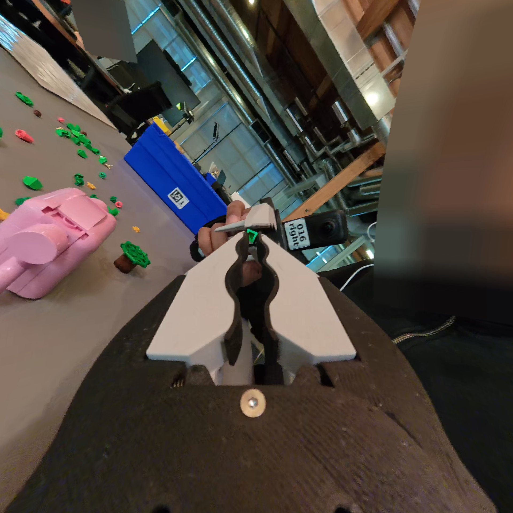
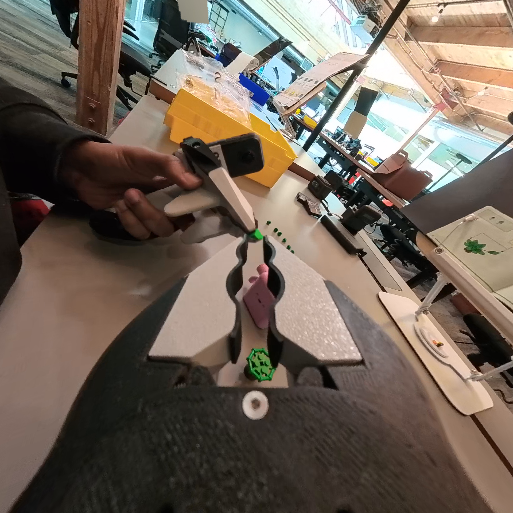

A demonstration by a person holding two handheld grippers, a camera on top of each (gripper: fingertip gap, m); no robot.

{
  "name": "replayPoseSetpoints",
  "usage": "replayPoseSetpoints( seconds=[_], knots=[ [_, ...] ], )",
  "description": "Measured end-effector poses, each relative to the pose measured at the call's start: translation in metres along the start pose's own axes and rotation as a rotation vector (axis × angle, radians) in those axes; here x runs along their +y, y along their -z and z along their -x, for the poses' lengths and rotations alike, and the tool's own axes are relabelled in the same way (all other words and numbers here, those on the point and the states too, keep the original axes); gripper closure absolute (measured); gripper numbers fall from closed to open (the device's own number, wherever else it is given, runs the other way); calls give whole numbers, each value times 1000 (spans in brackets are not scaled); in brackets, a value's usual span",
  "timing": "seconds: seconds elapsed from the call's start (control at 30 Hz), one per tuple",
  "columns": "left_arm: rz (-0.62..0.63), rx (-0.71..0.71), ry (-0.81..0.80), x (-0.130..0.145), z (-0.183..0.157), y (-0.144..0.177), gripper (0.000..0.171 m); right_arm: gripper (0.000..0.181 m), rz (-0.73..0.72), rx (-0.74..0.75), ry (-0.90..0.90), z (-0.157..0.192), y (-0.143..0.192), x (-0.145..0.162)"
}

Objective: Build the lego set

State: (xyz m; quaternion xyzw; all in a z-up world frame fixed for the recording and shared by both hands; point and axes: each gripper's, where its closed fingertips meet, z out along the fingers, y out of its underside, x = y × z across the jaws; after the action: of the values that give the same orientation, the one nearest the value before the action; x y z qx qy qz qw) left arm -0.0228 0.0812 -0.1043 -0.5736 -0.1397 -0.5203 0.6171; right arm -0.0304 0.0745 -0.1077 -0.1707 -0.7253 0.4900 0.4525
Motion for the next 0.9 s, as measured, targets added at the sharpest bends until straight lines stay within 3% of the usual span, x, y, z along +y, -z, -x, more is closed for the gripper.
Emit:
replayPoseSetpoints(
  seconds=[0.17, 0.4, 0.9],
  knots=[
    [-12, 21, 1, 0, -2, -1, 171, 172, -20, -23, -72, -1, 1, -1],
    [10, -48, -77, 1, 1, -3, 171, 172, -30, -41, -81, 1, 1, -3],
    [5, -35, -106, 0, -4, -5, 171, 173, -29, -30, -79, -1, 2, -5]
  ],
)
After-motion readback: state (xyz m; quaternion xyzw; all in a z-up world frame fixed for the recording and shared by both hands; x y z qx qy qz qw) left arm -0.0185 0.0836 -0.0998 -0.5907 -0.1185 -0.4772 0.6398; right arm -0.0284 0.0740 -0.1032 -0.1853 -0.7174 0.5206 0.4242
